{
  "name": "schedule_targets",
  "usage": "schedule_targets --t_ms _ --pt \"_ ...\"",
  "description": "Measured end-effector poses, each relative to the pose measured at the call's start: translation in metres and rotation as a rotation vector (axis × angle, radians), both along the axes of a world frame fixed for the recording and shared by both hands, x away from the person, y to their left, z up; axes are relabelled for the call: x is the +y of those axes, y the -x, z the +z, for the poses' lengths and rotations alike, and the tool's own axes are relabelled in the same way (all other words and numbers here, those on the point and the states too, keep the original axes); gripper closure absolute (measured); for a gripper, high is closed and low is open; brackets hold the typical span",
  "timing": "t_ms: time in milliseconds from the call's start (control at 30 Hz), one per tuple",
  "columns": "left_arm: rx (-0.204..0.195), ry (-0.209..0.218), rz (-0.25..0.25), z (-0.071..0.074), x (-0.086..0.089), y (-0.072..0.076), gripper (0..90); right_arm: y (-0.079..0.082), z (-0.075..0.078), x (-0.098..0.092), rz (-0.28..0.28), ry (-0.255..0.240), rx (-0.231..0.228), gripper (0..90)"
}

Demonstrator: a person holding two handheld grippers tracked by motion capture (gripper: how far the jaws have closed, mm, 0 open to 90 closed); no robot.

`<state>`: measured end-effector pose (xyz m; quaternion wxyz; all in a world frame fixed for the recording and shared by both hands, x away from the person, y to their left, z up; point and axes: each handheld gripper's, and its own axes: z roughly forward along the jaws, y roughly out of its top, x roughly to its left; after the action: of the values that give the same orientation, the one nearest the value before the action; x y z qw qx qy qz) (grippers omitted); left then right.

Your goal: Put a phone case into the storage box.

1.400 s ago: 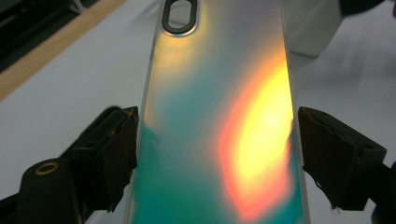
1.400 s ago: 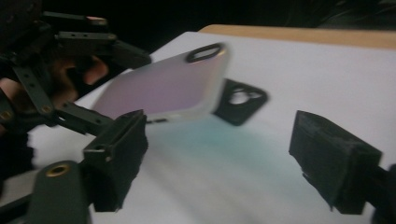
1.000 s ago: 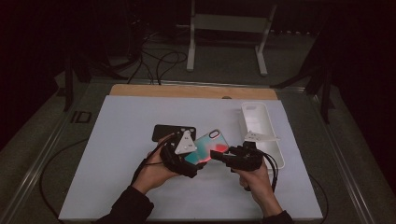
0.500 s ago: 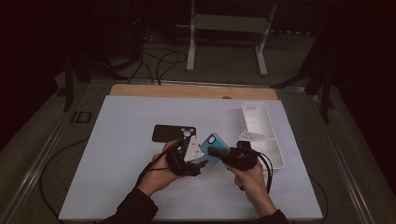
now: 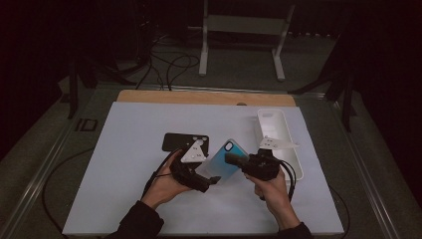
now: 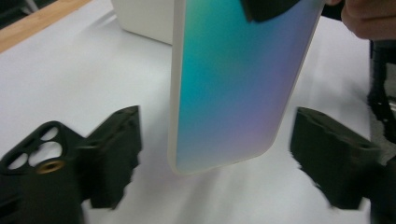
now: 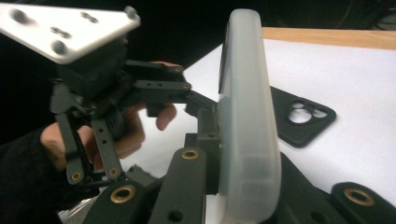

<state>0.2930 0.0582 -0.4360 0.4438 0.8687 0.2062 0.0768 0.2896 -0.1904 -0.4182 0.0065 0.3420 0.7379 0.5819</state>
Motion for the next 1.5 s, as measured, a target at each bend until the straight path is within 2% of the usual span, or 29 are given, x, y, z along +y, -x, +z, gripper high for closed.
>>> schedule_targets --t_ms 100,133,167,200,300,400,433,467,567,600,633,700,800,900,967,1000,1167,1200,1233,1267,1300,1333,1367,1400,1433,1467,1500 --pt "0.024 0.013 -0.014 -0.002 0.000 -0.001 6.8 0.001 0.003 0.000 0.027 -0.004 -0.012 87.1" --pt "0.051 0.031 -0.038 -0.003 0.000 -0.001 5.9 0.003 0.006 0.002 0.061 -0.012 -0.034 87.1" --pt "0.051 0.031 -0.038 -0.003 0.000 -0.001 4.7 0.003 0.006 0.002 0.061 -0.012 -0.034 87.1" --pt "0.066 0.044 -0.054 -0.004 -0.001 -0.001 4.2 0.004 0.008 0.004 0.089 -0.014 -0.050 87.1" --pt "0.072 0.042 -0.060 -0.004 -0.001 -0.001 4.7 0.006 0.010 0.007 0.116 -0.009 -0.066 87.0" --pt "0.064 0.052 -0.075 -0.004 -0.001 0.001 10.0 0.006 0.011 0.010 0.129 -0.003 -0.071 87.0" --pt "0.064 0.052 -0.075 -0.004 -0.001 0.001 15.4 0.006 0.011 0.010 0.129 -0.003 -0.071 87.0" --pt "0.068 0.057 -0.081 -0.004 -0.001 0.002 15.4 0.006 0.012 0.011 0.140 -0.002 -0.078 87.0" --pt "0.070 0.069 -0.085 -0.004 0.000 0.002 24.5 0.006 0.013 0.013 0.151 0.003 -0.082 87.0" --pt "0.083 0.084 -0.102 -0.004 0.001 0.001 24.5 0.006 0.013 0.014 0.152 0.003 -0.082 87.0" --pt "0.087 0.090 -0.105 -0.004 0.002 0.001 29.5 0.005 0.013 0.014 0.157 0.001 -0.081 87.0" --pt "0.084 0.086 -0.104 -0.004 0.002 0.000 34.0 0.004 0.012 0.014 0.158 0.005 -0.081 87.0" --pt "0.100 0.097 -0.113 -0.006 0.005 -0.001 42.3 0.004 0.012 0.012 0.156 0.042 -0.105 85.6" --pt "0.108 0.122 -0.110 -0.006 0.008 -0.002 44.6 0.004 0.011 0.010 0.164 0.042 -0.100 85.8" --pt "0.105 0.121 -0.116 -0.007 0.008 -0.002 46.0 0.003 0.011 0.009 0.165 0.040 -0.098 85.5" --pt "0.100 0.115 -0.118 -0.007 0.009 -0.001 53.0 0.002 0.010 0.008 0.167 0.047 -0.099 81.9" --pt "0.101 0.115 -0.151 -0.007 0.010 0.000 63.2 0.003 0.011 0.007 0.163 0.072 -0.117 73.6" --pt "0.100 0.112 -0.159 -0.008 0.009 0.001 65.6 0.003 0.012 0.007 0.148 0.087 -0.129 65.9" --pt "0.100 0.112 -0.159 -0.008 0.009 0.001 67.1 0.003 0.012 0.007 0.148 0.087 -0.129 65.9" --pt "0.100 0.111 -0.167 -0.008 0.008 0.002 70.6 0.003 0.012 0.008 0.142 0.092 -0.134 56.5" --pt "0.100 0.111 -0.167 -0.008 0.008 0.002 74.6 0.003 0.012 0.008 0.142 0.092 -0.134 56.5" --pt "0.084 0.122 -0.167 -0.007 0.008 0.004 80.2 0.004 0.014 0.009 0.121 0.115 -0.153 43.0" --pt "0.084 0.122 -0.167 -0.007 0.008 0.004 80.4 0.004 0.014 0.009 0.121 0.115 -0.153 43.0" --pt "0.071 0.115 -0.163 -0.005 0.007 0.005 80.6 0.005 0.014 0.011 0.109 0.137 -0.157 33.2" --pt "0.061 0.108 -0.153 -0.005 0.007 0.005 80.6 0.005 0.014 0.011 0.109 0.137 -0.157 33.2" --pt "0.055 0.107 -0.142 -0.003 0.006 0.005 80.8 0.005 0.013 0.014 0.087 0.160 -0.146 23.2" --pt "0.055 0.107 -0.142 -0.003 0.006 0.005 80.8 0.005 0.013 0.014 0.087 0.160 -0.146 23.2"
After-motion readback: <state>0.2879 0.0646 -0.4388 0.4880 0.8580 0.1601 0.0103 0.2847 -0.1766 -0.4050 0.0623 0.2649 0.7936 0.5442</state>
